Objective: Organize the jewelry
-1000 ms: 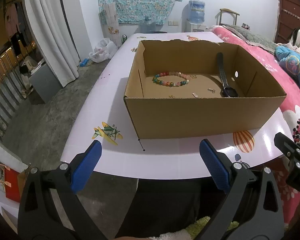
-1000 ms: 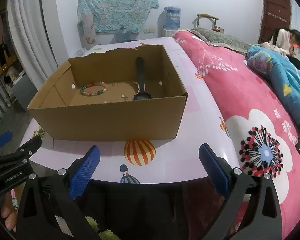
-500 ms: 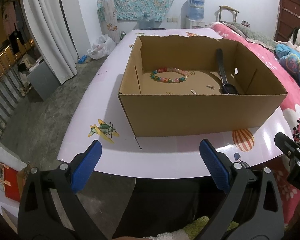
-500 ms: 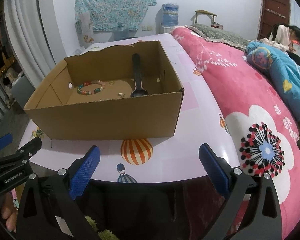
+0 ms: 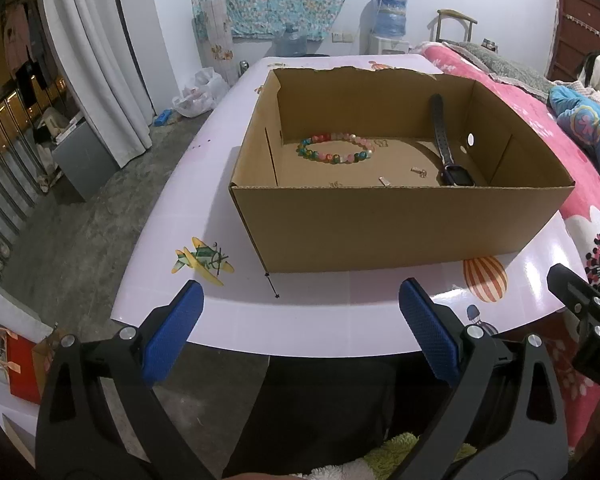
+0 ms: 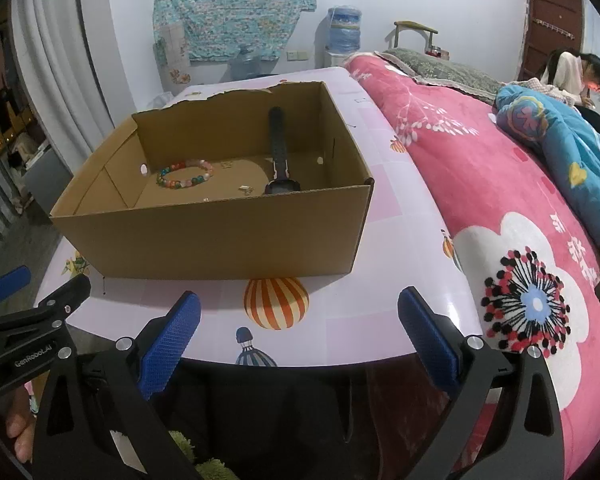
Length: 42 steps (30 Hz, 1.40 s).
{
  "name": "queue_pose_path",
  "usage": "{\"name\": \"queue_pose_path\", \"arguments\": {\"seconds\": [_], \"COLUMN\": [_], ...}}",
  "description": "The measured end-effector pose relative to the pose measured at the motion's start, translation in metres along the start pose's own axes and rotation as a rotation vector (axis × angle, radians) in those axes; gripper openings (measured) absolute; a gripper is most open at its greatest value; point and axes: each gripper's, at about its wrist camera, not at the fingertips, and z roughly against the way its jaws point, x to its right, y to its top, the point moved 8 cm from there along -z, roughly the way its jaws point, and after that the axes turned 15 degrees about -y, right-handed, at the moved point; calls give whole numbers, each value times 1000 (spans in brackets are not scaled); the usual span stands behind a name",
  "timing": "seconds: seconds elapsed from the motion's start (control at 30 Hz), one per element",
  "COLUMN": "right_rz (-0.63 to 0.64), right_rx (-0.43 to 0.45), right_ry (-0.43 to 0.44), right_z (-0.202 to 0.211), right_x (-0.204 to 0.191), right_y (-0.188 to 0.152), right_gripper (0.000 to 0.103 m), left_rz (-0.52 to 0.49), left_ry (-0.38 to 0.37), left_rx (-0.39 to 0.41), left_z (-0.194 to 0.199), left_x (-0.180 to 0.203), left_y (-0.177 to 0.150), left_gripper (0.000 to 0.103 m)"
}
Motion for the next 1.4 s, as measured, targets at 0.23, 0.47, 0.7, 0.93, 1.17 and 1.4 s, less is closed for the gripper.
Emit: {"name": "queue_pose_path", "arguments": {"seconds": [0.23, 0.47, 0.7, 0.93, 1.17, 1.4], "right_rz": [1, 0, 4, 9, 8, 8], "right_rx": [-5, -7, -9, -14, -15, -13], "right_ry": [5, 7, 11, 12, 12, 13], "right_z": [-1, -1, -2, -4, -4, -3], "right_x": [-2, -2, -3, -5, -4, -3], "right_y": [-1, -2, -2, -2, -2, -1], "right_gripper": [96, 96, 96, 96, 96, 96], "left_rz": [1, 1, 2, 4, 6, 6], "left_ry": [-1, -1, -1, -3, -3, -3], "left_rx": [-2, -1, -3, -3, -4, -3], "left_z": [-1, -1, -1, -1, -2, -1], "left_x": [0, -1, -1, -2, -1, -1], "left_y": [0, 0, 0, 0, -1, -1], "left_gripper": [95, 95, 95, 95, 95, 95]}}
